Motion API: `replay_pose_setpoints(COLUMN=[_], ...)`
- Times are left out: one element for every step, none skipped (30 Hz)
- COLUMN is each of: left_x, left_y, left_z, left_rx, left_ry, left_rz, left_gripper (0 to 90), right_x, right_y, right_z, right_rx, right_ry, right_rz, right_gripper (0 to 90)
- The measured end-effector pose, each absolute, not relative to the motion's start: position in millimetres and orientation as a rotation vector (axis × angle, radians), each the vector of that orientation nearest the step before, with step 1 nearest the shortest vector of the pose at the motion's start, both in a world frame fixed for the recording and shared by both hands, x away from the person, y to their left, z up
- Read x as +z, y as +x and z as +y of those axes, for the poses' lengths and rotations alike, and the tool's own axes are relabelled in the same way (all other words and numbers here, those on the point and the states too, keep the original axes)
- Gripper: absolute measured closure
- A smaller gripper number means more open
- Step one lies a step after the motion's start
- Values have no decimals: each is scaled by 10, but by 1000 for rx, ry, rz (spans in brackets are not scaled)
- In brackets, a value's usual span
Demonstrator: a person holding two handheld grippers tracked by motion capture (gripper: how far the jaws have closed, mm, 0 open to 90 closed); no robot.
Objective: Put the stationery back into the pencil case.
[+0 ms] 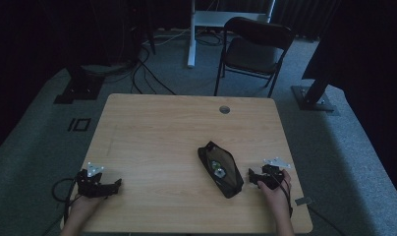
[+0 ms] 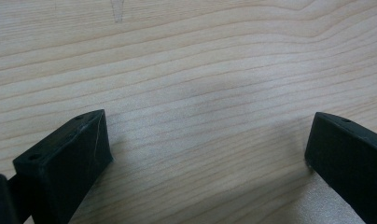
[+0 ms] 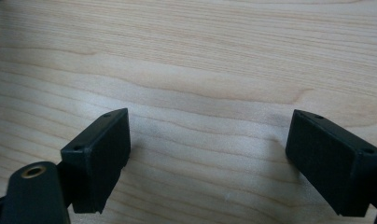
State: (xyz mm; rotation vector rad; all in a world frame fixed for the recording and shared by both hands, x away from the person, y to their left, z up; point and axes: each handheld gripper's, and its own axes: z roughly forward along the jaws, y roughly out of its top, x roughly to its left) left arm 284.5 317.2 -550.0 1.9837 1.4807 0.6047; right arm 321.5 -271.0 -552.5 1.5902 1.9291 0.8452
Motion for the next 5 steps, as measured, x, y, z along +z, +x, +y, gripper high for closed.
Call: replay_pose_setpoints(left_x=[-5499,-5500,-5499,-5499,-5499], left_y=[2845,2845,2845,2845,2845], left_z=[3173,3173,3173,3173,3173], left_rx=[605,605,605,605,605], left_ry=[1985,1985,1985,1985,1986], left_rz=[1480,1480,1480,1480,1480], left_gripper=[2,2,2,2,2], right_x=[-5525,-5525,-5526,-5525,-5525], right_y=[3215,3215,3216,3216,3216], right_z=[-2710,-2711,-2712,-2712,-2712], right_rx=[845,845,845,845,844], right_ry=[1590,1591,1591,1592,1591], right_rz=[1929,1930,1930,1930,1930], right_gripper=[135,134,133,133,133])
